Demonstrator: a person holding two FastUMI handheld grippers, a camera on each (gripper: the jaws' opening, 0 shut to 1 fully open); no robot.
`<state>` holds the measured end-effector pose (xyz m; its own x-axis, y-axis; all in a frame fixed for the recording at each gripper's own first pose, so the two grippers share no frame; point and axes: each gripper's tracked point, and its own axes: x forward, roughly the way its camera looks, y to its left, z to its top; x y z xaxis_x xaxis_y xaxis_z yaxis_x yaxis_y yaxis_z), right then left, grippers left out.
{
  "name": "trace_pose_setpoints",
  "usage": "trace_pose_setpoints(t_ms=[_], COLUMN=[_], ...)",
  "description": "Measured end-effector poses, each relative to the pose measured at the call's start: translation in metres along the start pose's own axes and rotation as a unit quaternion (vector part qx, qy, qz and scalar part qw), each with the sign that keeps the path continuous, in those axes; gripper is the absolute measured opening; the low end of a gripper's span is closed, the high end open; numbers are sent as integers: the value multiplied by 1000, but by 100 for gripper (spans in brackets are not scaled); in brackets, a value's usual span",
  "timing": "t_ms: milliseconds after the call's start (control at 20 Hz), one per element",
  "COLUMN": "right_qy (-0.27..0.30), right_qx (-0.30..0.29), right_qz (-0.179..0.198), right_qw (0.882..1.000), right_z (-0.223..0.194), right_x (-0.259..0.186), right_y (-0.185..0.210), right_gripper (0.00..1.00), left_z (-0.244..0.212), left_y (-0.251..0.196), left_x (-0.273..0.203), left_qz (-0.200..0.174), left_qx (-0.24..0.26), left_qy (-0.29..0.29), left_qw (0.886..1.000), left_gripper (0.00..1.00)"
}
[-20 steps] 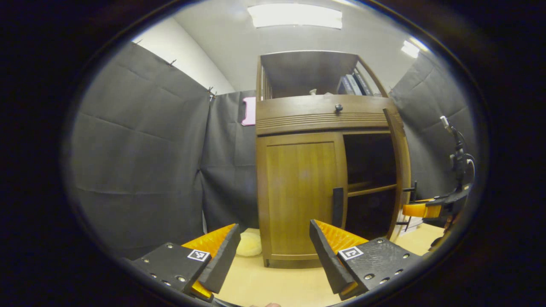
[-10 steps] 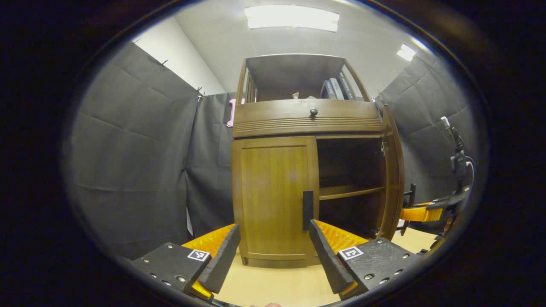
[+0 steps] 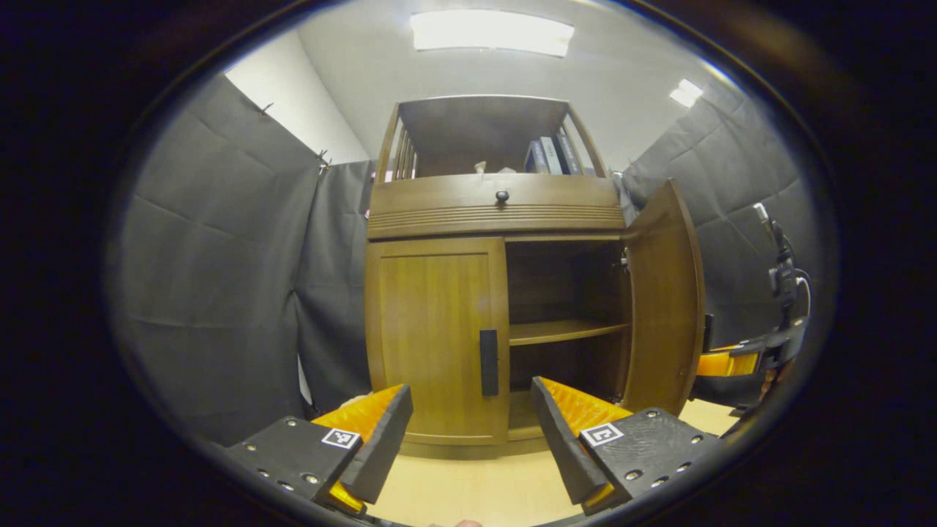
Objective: Open the right door of the double-door shoe cabinet with the right hand, and open the left door with the left hand.
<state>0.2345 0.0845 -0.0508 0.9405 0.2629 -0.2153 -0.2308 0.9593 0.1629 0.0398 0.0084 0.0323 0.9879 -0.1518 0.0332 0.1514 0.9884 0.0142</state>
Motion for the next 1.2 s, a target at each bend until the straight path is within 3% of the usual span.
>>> trace_pose_setpoints(t_ms=[250, 300, 350, 550, 600, 650, 700, 750, 800, 850, 950, 1150, 1200], right_qy=[-1, -2, -2, -2, -3, -3, -2, -1, 1, 2, 1, -6, -12], right_qx=[2, 2, 2, 10, 13, 14, 13, 8, 3, 1, -5, -8, -23], right_qz=[-17, -21, -26, -46, -50, -56, -64, -77, -80, -87, -109, -126, -140], right_qw=[1000, 1000, 1000, 999, 999, 998, 998, 997, 997, 996, 994, 992, 990], right_z=[1, 1, 2, 2, 2, 3, 2, 3, 3, 3, 4, 6, 10], right_x=[-1, -2, -3, -4, -5, -6, -7, -9, -12, -17, -20, -28, -34], right_y=[-12, -14, -17, -29, -30, -33, -35, -43, -45, -50, -58, -58, -64], right_gripper=[19, 23, 14, 8, 18, 8, 18, 8, 8, 24, 25, 39, 54], left_z=[0, 0, 0, -1, -1, -2, -2, -3, -2, -2, -1, -2, -3], left_y=[0, 0, 0, 0, -2, -2, -3, -3, -4, -6, -8, -11, -11], left_x=[2, 2, 2, 4, 5, 5, 6, 6, 7, 9, 13, 22, 24], left_qz=[-2, -2, -3, -10, -13, -16, -20, -24, -28, -33, -42, -57, -59], left_qx=[2, 2, 3, 7, 8, 9, 10, 11, 10, 9, 7, 7, 7], left_qy=[-2, -1, -1, -2, -2, -1, 1, 2, 2, 1, 1, -1, 0], left_qw=[1000, 1000, 1000, 1000, 1000, 1000, 1000, 1000, 1000, 999, 999, 998, 998], left_gripper=[95, 95, 95, 95, 95, 95, 95, 95, 95, 96, 96, 95, 96])
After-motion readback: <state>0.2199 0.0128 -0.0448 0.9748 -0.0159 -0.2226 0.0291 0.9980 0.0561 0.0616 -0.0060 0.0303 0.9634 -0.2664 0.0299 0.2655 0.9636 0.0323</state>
